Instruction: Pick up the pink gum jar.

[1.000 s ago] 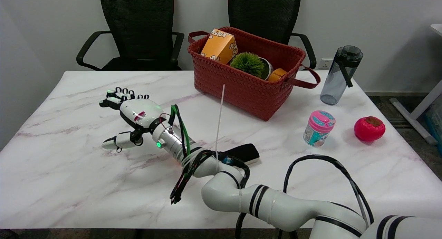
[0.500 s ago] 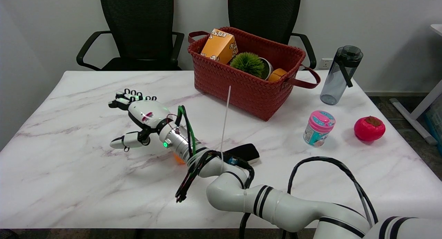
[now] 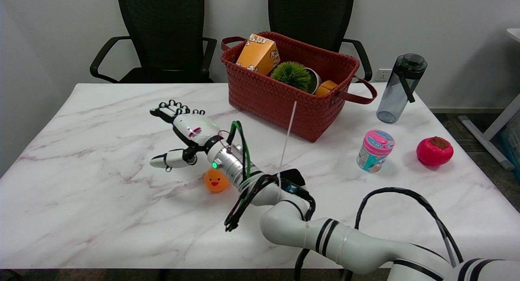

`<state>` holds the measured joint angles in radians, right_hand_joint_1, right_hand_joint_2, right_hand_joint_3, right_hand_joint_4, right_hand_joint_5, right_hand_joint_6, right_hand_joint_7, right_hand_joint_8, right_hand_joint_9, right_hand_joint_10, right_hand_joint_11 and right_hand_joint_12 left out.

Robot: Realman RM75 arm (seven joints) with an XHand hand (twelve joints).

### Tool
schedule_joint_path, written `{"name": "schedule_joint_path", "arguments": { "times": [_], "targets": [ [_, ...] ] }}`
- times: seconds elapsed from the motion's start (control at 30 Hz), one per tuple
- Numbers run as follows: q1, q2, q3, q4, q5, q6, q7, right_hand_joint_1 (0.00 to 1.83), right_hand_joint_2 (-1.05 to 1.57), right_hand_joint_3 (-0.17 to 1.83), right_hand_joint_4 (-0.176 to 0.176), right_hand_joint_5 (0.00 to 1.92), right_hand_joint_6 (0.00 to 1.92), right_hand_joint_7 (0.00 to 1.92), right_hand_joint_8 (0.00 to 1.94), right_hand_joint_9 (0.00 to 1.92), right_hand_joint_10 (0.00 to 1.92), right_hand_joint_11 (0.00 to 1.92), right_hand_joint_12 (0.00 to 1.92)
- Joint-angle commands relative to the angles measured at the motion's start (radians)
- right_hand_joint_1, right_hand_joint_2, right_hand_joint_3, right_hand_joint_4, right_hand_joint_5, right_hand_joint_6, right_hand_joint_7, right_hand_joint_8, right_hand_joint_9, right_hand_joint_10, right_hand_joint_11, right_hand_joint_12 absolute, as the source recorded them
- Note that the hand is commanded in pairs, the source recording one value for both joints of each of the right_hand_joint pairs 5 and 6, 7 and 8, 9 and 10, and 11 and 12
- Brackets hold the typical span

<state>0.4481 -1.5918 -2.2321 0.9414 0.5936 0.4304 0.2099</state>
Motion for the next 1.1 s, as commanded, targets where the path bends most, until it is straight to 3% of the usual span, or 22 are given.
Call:
{"name": "schedule_joint_path", "arguments": {
  "times": [0.03,0.97,1.1],
  "targets": [
    [-0.127,0.130,0.057,0.204,0.154,-0.014,-0.129,0.95,0.88,-0.03,0.000,0.20,0.20,0.13,0.13,0.22,0.22,0.34,0.34],
    [-0.343,0.144,0.218,0.366,0.168,0.153,-0.230,0.98,0.91,-0.01,0.000,0.16,0.16,0.14,0.14,0.25,0.25,0.37,0.37],
    [-0.371,0.150,0.219,0.386,0.221,0.212,-0.282,0.98,0.92,-0.01,0.000,0.16,0.16,0.14,0.14,0.25,0.25,0.37,0.37]
  ]
}}
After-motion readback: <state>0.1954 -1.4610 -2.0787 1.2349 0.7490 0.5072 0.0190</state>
